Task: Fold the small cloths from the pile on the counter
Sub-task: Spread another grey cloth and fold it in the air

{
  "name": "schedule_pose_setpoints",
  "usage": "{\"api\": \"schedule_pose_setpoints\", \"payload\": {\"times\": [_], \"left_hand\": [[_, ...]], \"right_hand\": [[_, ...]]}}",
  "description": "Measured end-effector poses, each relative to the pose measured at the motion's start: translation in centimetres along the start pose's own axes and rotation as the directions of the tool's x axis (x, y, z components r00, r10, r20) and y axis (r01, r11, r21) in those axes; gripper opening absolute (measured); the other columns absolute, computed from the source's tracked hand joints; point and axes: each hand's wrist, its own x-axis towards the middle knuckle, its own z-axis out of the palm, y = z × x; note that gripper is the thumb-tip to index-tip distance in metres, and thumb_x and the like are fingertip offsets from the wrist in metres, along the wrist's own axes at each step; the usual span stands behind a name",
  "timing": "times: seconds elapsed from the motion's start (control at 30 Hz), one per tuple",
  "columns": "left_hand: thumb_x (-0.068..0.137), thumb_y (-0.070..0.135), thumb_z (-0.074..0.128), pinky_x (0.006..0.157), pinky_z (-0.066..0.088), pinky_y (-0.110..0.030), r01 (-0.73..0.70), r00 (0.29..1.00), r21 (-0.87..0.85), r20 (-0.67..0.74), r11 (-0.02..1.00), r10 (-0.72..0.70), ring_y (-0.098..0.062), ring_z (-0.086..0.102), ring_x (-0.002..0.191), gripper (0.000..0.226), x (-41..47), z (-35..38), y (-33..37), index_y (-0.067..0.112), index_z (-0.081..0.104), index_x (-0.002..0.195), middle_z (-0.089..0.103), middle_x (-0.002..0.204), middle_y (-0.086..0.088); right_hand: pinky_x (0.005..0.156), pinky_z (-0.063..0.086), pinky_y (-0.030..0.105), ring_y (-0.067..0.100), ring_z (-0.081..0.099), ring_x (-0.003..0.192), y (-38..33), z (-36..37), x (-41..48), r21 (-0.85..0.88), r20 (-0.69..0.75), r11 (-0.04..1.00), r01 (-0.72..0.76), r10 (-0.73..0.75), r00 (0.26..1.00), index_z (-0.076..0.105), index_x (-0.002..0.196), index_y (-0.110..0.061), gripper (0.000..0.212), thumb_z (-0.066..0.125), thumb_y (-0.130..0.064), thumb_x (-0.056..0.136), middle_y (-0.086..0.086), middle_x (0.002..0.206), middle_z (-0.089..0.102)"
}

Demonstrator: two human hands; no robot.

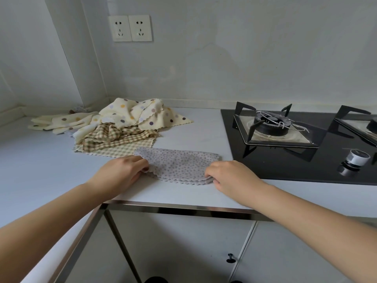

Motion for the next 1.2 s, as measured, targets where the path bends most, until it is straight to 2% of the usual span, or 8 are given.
{"api": "schedule_pose_setpoints", "payload": {"times": [0.47, 0.67, 0.8, 0.97, 1.0, 1.03, 1.07, 1.2], "left_hand": [[0.081, 0.002, 0.073, 0.064, 0.044, -0.012, 0.339, 0.929, -0.37, -0.012, 0.865, -0.369, -0.007, 0.059, 0.072, 0.025, 1.5, -1.3, -1.2, 0.023, 0.062, 0.088, 0.064, 0.079, 0.01], [0.074, 0.028, 0.068, 0.052, 0.038, -0.013, 0.348, 0.804, -0.884, 0.11, 0.313, -0.585, -0.007, 0.046, 0.057, 0.017, 5.2, -1.1, -3.4, 0.022, 0.055, 0.065, 0.051, 0.06, 0.003], [0.051, 0.048, 0.091, 0.058, 0.048, -0.021, 0.297, 0.832, -0.95, 0.21, 0.092, -0.513, -0.014, 0.054, 0.066, 0.048, 8.7, -1.1, -6.0, 0.029, 0.063, 0.086, 0.059, 0.076, -0.002], [0.06, 0.042, 0.089, 0.062, 0.052, -0.019, 0.362, 0.874, -0.915, 0.266, 0.18, -0.407, -0.014, 0.059, 0.07, 0.048, 12.4, -3.8, -7.8, 0.027, 0.064, 0.098, 0.061, 0.09, -0.004], [0.07, 0.035, 0.083, 0.064, 0.053, -0.02, 0.366, 0.879, -0.901, 0.253, 0.231, -0.405, -0.016, 0.06, 0.074, 0.03, 13.3, -4.8, -7.8, 0.025, 0.066, 0.093, 0.062, 0.09, -0.006], [0.076, 0.026, 0.076, 0.067, 0.054, -0.021, 0.384, 0.878, -0.876, 0.249, 0.292, -0.408, -0.018, 0.062, 0.077, 0.015, 14.3, -5.9, -7.6, 0.024, 0.068, 0.088, 0.065, 0.09, -0.008], [0.077, 0.021, 0.071, 0.07, 0.055, -0.024, 0.414, 0.874, -0.837, 0.255, 0.358, -0.413, -0.021, 0.064, 0.079, 0.01, 15.2, -7.0, -7.6, 0.024, 0.069, 0.086, 0.067, 0.091, -0.008], [0.08, 0.017, 0.074, 0.065, 0.054, -0.022, 0.498, 0.863, -0.645, 0.308, 0.579, -0.399, -0.018, 0.066, 0.072, 0.015, 18.9, -11.6, -7.6, 0.03, 0.07, 0.087, 0.071, 0.082, 0.003]], "right_hand": [[0.049, 0.035, 0.014, 0.008, 0.042, 0.054, 3.3, -1.2, 4.0, 0.533, -0.078, 0.797, -0.283, 0.379, 0.922, 0.06, 0.094, -0.015, 0.014, 0.056, -0.007, 0.085, -0.007, 0.069, 0.053], [0.054, 0.029, 0.026, 0.01, 0.037, 0.053, 6.7, -2.1, 8.9, 0.718, -0.079, 0.647, -0.257, 0.443, 0.893, 0.059, 0.082, -0.014, 0.017, 0.047, -0.013, 0.095, -0.001, 0.06, 0.045], [0.055, 0.025, 0.028, 0.011, 0.034, 0.053, 8.9, -3.0, 12.8, 0.877, -0.036, 0.417, -0.237, 0.55, 0.834, 0.047, 0.072, -0.013, 0.024, 0.045, -0.019, 0.095, 0.0, 0.059, 0.037], [0.071, 0.035, 0.039, 0.024, 0.045, 0.073, 12.3, -6.3, 15.4, 0.932, 0.102, 0.234, -0.278, 0.566, 0.818, 0.048, 0.08, -0.002, 0.049, 0.049, -0.05, 0.07, 0.01, 0.08, 0.049], [0.076, 0.018, 0.039, 0.03, 0.048, 0.071, 12.8, -7.3, 15.5, 0.93, 0.116, 0.228, -0.289, 0.564, 0.818, 0.049, 0.083, 0.001, 0.055, 0.05, -0.053, 0.071, 0.015, 0.08, 0.052], [0.085, 0.047, 0.062, 0.034, 0.051, 0.071, 13.2, -8.4, 15.7, 0.925, 0.125, 0.232, -0.3, 0.561, 0.819, 0.05, 0.085, 0.002, 0.058, 0.053, -0.055, 0.072, 0.02, 0.081, 0.055], [0.075, 0.045, 0.043, 0.034, 0.055, 0.074, 13.6, -9.8, 15.7, 0.919, 0.127, 0.248, -0.305, 0.547, 0.827, 0.053, 0.083, 0.0, 0.054, 0.056, -0.054, 0.075, 0.02, 0.082, 0.058], [0.08, 0.052, 0.041, 0.025, 0.067, 0.088, 15.2, -15.0, 15.4, 0.918, 0.167, 0.263, -0.297, 0.423, 0.891, 0.061, 0.105, -0.021, 0.012, 0.057, -0.015, 0.096, 0.011, 0.093, 0.069]]}}
